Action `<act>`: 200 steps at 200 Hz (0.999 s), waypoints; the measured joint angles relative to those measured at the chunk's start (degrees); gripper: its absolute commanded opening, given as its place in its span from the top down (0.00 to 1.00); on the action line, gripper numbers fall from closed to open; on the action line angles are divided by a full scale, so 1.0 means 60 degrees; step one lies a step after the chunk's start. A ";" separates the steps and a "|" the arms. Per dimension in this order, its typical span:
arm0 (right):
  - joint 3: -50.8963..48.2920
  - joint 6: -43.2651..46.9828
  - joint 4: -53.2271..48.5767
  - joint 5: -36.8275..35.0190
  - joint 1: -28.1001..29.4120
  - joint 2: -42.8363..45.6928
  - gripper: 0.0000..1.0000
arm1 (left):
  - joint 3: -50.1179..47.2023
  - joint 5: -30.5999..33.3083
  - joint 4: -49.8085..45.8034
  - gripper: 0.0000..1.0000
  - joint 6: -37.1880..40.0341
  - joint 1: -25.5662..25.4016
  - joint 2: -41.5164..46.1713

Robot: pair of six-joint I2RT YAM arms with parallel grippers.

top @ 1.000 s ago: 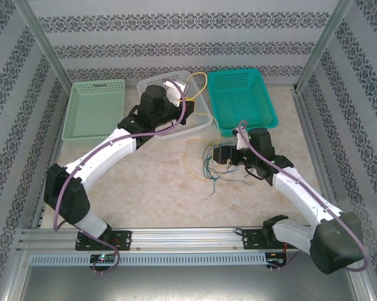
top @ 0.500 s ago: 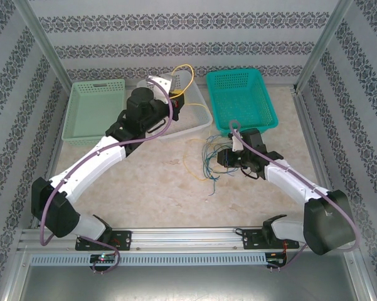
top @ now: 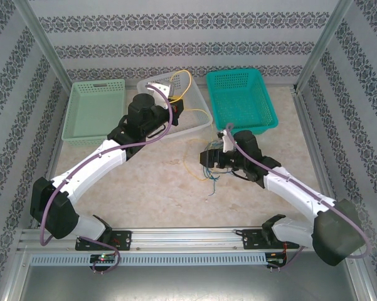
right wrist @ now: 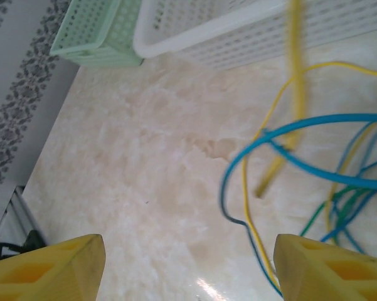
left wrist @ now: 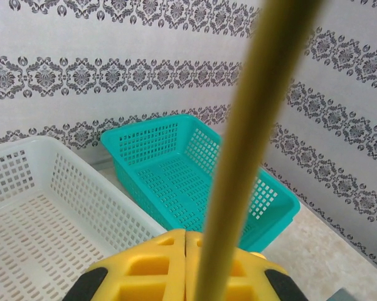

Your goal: Untangle the cables

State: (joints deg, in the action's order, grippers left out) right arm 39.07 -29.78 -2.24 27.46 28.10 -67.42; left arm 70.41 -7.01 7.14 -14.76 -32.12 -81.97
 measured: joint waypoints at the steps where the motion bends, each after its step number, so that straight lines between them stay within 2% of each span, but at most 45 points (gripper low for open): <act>1: 0.0000 0.0004 0.0022 0.0004 0.0025 -0.0040 0.34 | -0.0004 0.0000 0.0004 1.00 -0.0007 0.0000 0.0000; 9: 0.0018 -0.0095 0.0142 -0.0004 0.0138 -0.0255 0.43 | -0.0029 0.0000 0.0062 1.00 -0.0058 0.0000 0.0000; 21: 0.0095 -0.0204 0.0259 -0.0044 0.0259 -0.0696 0.65 | -0.0069 0.0000 0.0146 1.00 -0.0106 0.0000 0.0000; 31: 0.0178 -0.0328 0.0273 -0.0084 0.0310 -0.1082 0.78 | -0.0076 0.0000 0.0189 1.00 -0.0124 0.0000 0.0000; 55: 0.0248 -0.0251 0.0109 -0.0270 0.0342 -0.1603 1.00 | -0.0073 0.0117 0.0164 1.00 -0.0080 0.0000 0.0000; 79: 0.0175 -0.0262 -0.0248 -0.0539 0.0175 -0.1472 1.00 | -0.0069 0.0248 0.0022 1.00 0.0036 0.0138 0.0040; 114: -0.0539 -0.0313 -0.0415 -0.0871 -0.0608 -0.0943 1.00 | 0.0135 0.0288 -0.0342 1.00 0.0102 0.0565 0.0321; 147: -0.0685 -0.0335 -0.0506 -0.0933 -0.0659 -0.1144 1.00 | 0.0510 0.0262 -0.0579 1.00 0.0124 0.0608 0.0688; 157: -0.0685 -0.0331 -0.0503 -0.0929 -0.0659 -0.1191 0.81 | 0.0521 0.0208 -0.0583 1.00 0.0117 0.0608 0.0834; 173: -0.0685 -0.0193 -0.0488 -0.0936 -0.0656 -0.1071 0.62 | 0.0521 0.0095 -0.0590 1.00 0.0091 0.0608 0.0987; 191: -0.0685 -0.0025 -0.0532 -0.1002 -0.0645 -0.0430 0.56 | 0.0495 -0.0055 -0.0590 1.00 0.0047 0.0608 0.1086; 200: -0.0663 0.0076 -0.0572 -0.1049 -0.0648 0.0022 0.50 | 0.0437 -0.0084 -0.0586 1.00 0.0018 0.0605 0.1122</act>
State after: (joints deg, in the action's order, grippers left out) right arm 35.09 -29.32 -5.67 21.17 24.21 -67.29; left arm 73.03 -7.51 3.62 -14.66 -28.49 -75.24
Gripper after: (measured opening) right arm 0.443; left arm 0.054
